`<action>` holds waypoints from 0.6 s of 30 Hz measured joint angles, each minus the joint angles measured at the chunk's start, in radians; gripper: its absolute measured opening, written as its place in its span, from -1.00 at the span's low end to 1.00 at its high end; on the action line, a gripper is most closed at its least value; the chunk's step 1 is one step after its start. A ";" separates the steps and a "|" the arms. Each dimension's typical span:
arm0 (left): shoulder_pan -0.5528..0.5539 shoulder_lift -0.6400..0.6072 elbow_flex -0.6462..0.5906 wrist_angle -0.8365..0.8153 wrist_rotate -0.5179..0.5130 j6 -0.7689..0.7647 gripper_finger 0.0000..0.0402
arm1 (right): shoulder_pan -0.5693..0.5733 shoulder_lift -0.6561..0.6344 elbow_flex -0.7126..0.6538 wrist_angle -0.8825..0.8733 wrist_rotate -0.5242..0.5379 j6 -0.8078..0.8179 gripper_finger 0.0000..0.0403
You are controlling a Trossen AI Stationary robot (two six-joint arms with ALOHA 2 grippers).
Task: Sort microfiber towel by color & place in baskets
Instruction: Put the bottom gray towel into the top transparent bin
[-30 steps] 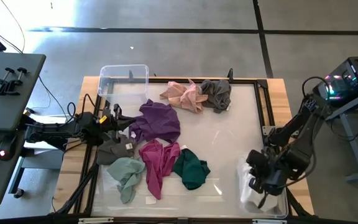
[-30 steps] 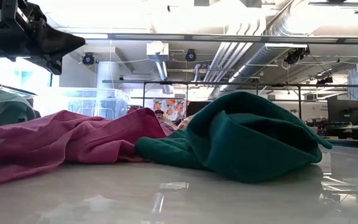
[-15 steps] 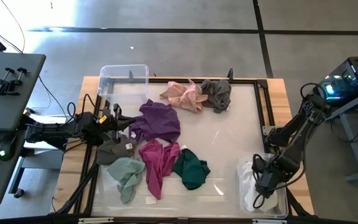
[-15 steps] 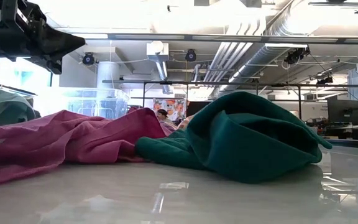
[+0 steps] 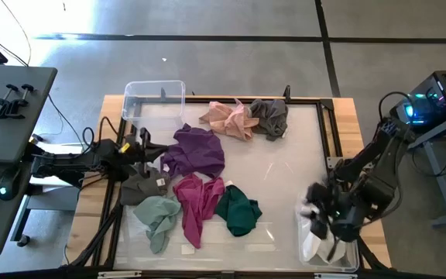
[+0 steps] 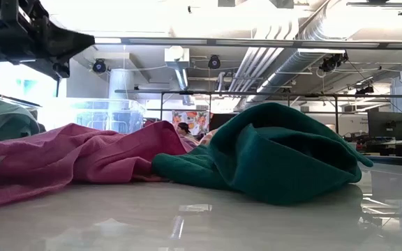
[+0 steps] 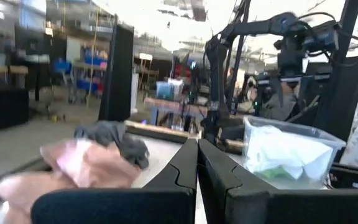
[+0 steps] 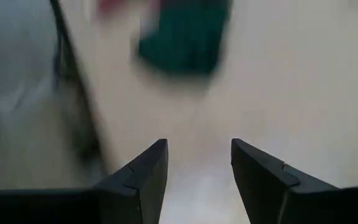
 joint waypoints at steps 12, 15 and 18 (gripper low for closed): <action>-0.019 0.033 0.000 0.136 -0.082 0.180 -1.00 | -0.496 0.007 -0.341 0.777 0.112 -0.900 0.00; -0.044 0.093 0.000 0.146 -0.125 0.201 -1.00 | -0.583 0.029 -0.489 1.088 -0.033 -1.013 0.14; -0.072 0.169 0.000 0.169 -0.163 0.201 -1.00 | -0.634 0.058 -0.598 1.293 -0.053 -1.052 0.22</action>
